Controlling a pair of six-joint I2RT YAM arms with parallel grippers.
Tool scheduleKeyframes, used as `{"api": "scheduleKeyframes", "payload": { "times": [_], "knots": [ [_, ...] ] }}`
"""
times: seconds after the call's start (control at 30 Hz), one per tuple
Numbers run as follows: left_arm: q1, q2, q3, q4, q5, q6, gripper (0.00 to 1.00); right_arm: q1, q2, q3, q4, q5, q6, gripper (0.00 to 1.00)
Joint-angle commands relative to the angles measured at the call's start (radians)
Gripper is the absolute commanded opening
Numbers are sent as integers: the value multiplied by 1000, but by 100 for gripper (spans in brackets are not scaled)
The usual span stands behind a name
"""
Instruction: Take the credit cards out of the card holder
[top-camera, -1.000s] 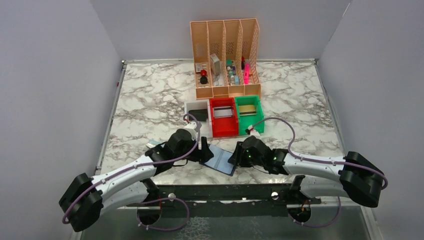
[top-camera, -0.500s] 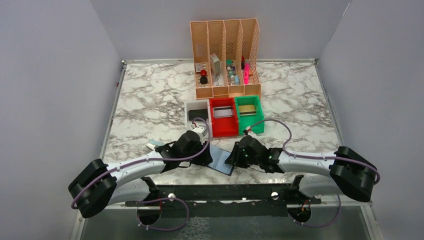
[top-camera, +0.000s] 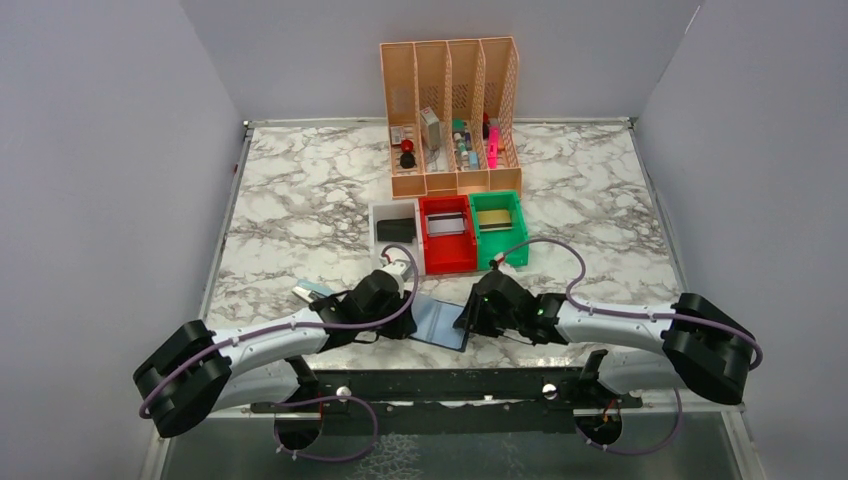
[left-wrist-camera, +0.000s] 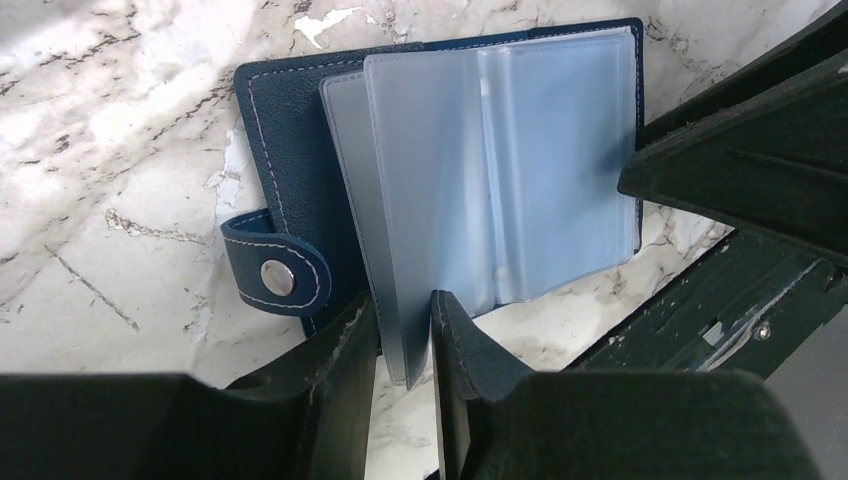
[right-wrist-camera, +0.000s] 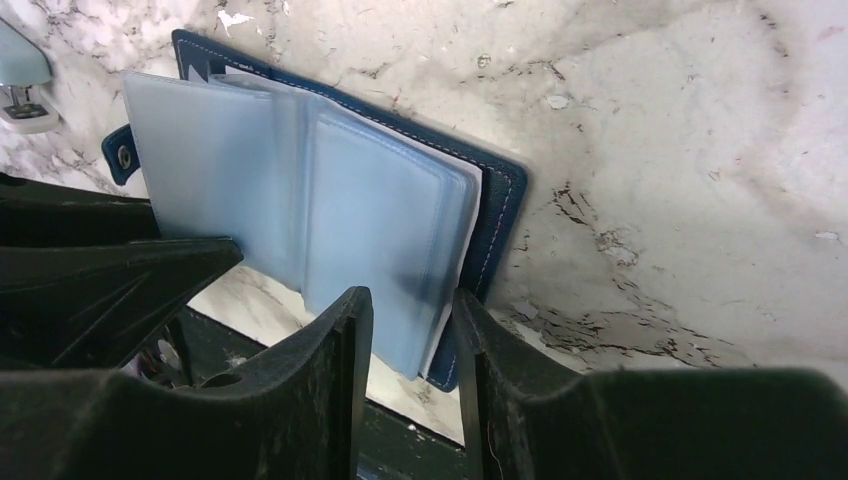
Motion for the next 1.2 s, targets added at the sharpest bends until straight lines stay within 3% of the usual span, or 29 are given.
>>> {"api": "scheduleKeyframes", "payload": {
  "times": [0.0, 0.1, 0.33, 0.57, 0.97, 1.17],
  "knots": [
    [-8, -19, -10, 19, -23, -18, 28, 0, 29, 8, -14, 18, 25, 41],
    [-13, -12, -12, 29, -14, -18, 28, 0, 71, 9, 57, -31, -5, 38],
    [-31, 11, -15, 51, 3, -18, 23, 0, 65, 60, 99, -60, -92, 17],
    [-36, 11, -14, 58, 2, -22, 20, 0, 17, 77, 162, -111, -137, 23],
    [-41, -6, -20, 63, -1, -28, 20, 0, 113, 139, 194, -155, -163, 28],
    [-41, -11, -20, 65, -3, -28, 20, 0, 219, 228, 87, -132, -185, 28]
  ]
}}
